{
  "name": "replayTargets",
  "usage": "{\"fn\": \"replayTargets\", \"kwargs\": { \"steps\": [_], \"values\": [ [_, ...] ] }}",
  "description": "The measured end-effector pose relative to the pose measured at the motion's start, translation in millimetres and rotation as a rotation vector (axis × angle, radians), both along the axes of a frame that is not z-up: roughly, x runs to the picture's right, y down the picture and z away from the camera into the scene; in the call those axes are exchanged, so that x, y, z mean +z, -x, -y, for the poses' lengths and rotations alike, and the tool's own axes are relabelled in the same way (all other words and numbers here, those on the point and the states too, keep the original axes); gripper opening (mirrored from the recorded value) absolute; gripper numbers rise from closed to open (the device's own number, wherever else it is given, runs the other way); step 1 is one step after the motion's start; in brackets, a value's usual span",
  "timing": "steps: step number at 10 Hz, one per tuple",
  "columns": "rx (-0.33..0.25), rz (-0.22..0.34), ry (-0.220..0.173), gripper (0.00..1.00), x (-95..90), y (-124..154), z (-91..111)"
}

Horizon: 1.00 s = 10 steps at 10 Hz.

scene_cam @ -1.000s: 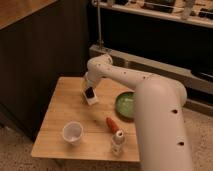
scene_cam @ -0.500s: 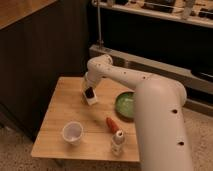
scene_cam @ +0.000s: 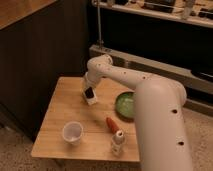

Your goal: Place the eraser on the white sponge

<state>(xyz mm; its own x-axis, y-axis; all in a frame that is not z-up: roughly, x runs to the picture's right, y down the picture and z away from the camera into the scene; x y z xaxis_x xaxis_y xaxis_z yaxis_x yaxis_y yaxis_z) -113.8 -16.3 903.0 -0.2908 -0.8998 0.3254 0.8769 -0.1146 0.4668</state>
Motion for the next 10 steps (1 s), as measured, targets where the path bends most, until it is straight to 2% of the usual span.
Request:
{"fn": "replayTargets", "kwargs": {
  "steps": [1, 3, 4, 5, 6, 10],
  "values": [
    [0.002, 0.000, 0.001, 0.01, 0.0, 0, 0],
    [0.004, -0.004, 0.003, 0.10, 0.8, 0, -1],
    [0.006, -0.017, 0.002, 0.09, 3.8, -2, 0],
    [0.003, -0.029, 0.000, 0.02, 7.7, -7, -1],
    [0.002, -0.036, 0.003, 0.01, 10.7, -10, -1],
    [-0.045, -0.033, 0.028, 0.00, 21.2, -10, -6]
  ]
}}
